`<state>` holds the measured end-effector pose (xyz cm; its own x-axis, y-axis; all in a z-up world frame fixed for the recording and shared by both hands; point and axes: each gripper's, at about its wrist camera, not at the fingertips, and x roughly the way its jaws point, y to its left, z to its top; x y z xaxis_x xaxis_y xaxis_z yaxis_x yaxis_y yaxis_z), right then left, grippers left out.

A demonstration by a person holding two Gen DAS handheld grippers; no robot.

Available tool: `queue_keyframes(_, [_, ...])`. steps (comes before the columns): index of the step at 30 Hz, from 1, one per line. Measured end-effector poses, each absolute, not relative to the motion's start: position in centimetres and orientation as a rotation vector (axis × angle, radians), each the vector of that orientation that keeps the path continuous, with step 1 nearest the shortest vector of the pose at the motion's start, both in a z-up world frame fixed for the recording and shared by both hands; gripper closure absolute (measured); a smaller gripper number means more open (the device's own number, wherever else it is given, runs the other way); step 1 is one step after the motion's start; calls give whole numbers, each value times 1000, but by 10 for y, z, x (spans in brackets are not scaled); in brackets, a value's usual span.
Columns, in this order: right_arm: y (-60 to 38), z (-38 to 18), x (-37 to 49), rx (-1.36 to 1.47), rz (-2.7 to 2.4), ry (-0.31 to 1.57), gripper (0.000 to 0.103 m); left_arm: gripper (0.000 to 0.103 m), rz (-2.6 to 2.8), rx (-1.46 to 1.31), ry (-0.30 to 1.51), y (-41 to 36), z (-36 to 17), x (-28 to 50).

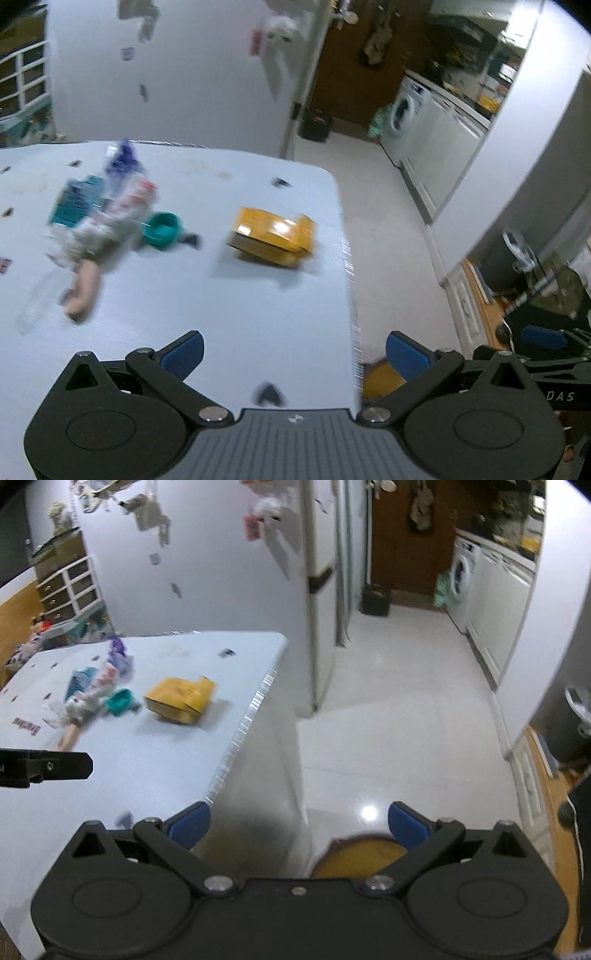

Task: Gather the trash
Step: 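Lift both open tools from the bin and move back to the table, then grasp the wooden stick with the left tool while the right tool grasps the yellow box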

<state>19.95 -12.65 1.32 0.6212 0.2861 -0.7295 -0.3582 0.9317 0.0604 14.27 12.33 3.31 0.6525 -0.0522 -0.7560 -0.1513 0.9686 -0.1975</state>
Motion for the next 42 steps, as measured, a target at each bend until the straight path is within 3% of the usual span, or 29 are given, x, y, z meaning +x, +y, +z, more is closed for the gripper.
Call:
queue_keyframes(21, [58, 21, 299, -255, 691, 686, 0, 0, 231, -415, 806, 305, -6, 158])
queue_keyframes(32, [102, -35, 371, -352, 803, 823, 0, 0, 247, -490, 816, 338, -37, 175])
queue_keyframes(42, [98, -55, 354, -329, 848, 937, 0, 0, 233, -440, 873, 340, -56, 191])
